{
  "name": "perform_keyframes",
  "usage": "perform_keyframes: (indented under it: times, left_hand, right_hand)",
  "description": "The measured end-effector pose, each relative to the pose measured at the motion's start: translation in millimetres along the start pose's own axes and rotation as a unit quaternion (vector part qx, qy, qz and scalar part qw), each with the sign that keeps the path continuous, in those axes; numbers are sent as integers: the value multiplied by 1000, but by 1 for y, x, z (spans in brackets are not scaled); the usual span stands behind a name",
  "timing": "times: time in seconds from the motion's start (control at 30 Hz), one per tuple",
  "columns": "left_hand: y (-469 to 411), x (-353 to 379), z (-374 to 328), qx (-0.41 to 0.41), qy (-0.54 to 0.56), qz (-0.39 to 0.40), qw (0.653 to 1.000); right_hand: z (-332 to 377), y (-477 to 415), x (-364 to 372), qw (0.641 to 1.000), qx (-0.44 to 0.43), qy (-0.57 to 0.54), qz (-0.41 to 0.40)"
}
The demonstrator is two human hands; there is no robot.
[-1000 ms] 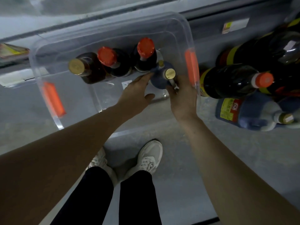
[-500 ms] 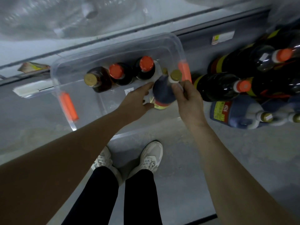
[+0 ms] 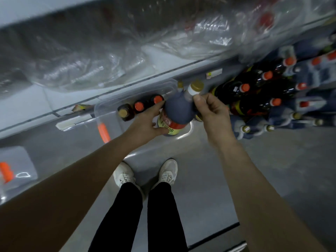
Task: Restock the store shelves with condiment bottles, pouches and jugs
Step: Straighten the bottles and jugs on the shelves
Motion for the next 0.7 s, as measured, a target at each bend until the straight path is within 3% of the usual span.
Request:
perform_keyframes:
  times: [0.47,0.7]
  left_hand:
    - [178,-72,-211,47,83,27,995]
    - [271,-122,-283,101,60,-68,991]
  right_hand:
    - [278,118,50,992,-66,2,111]
    - [368,173,92,985,-104,-32,137]
Point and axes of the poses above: each hand's wrist, its own y-axis away from the middle knuckle, its own x-axis out of the palm, z = x × y, the point moved 8 cm from there along -y, towards the middle knuckle, and after that the axes turned 7 degrees about z, right-handed, at the moved point
